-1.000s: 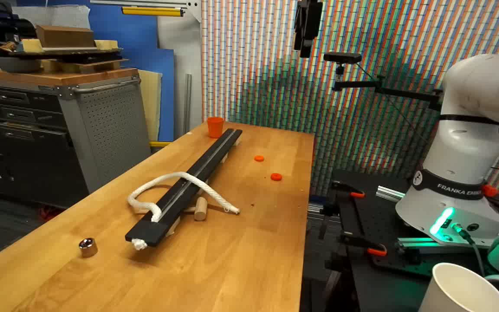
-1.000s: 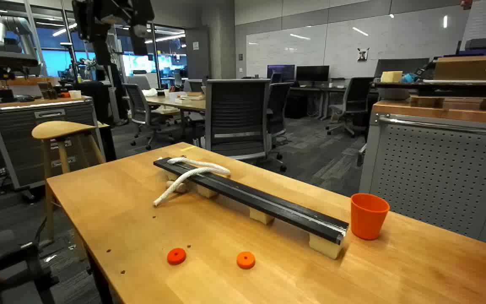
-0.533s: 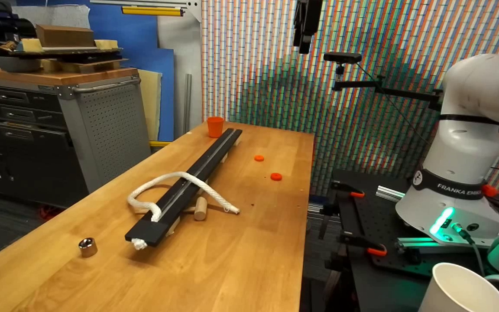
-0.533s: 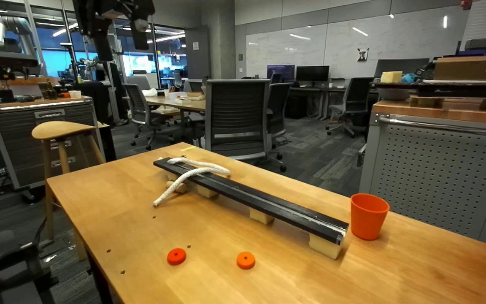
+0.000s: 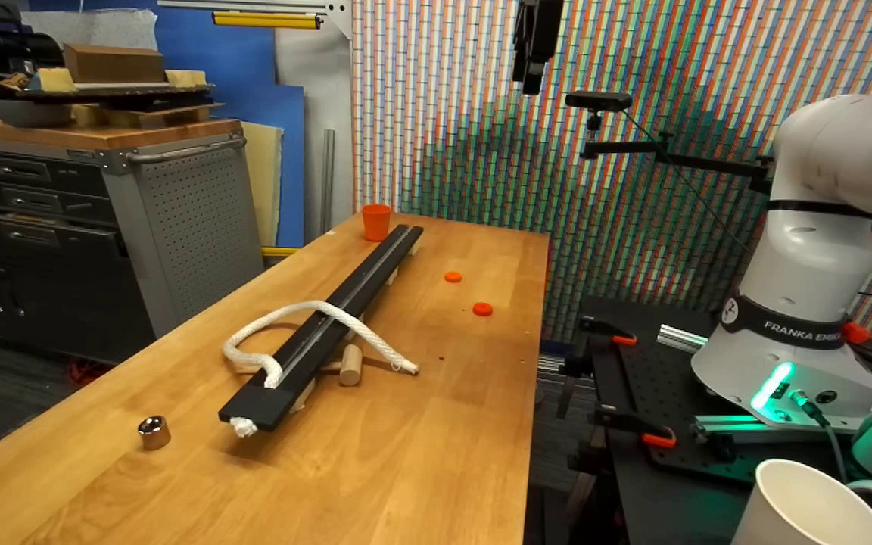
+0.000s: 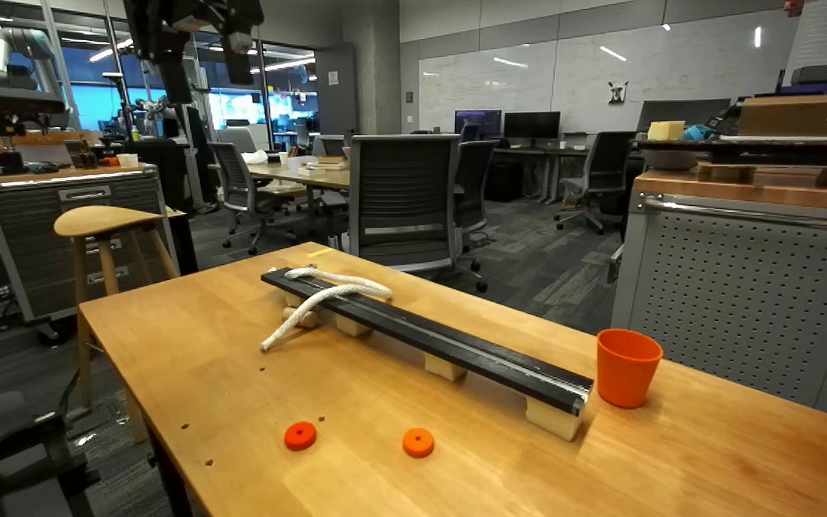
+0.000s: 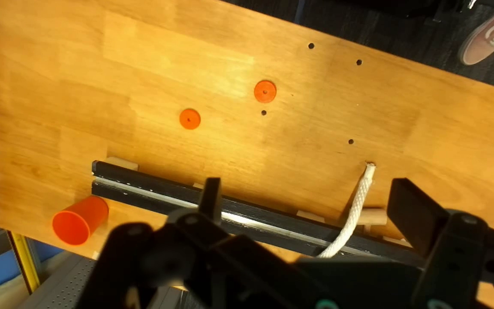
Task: Lay the white rope on the black board
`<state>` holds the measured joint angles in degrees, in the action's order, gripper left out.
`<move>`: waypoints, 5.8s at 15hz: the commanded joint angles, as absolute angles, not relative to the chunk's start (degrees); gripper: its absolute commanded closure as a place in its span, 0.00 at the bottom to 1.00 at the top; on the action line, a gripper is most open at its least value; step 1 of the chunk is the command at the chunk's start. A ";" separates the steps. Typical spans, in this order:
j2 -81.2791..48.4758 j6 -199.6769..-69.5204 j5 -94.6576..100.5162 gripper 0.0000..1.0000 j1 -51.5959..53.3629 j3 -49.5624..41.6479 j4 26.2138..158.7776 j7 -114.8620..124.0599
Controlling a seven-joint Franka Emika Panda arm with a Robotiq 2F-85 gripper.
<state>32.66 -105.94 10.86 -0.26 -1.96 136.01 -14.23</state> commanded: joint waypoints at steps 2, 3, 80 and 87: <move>32.63 -105.71 11.07 0.00 0.25 -2.35 135.84 -14.02; 32.63 -105.71 11.07 0.00 0.25 -2.35 135.84 -14.02; -14.20 -161.68 50.56 0.97 2.78 6.54 135.89 53.87; -2.78 -167.37 52.15 0.97 -0.50 3.28 146.34 32.88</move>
<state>-8.66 -163.40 52.04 1.31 5.52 141.03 44.08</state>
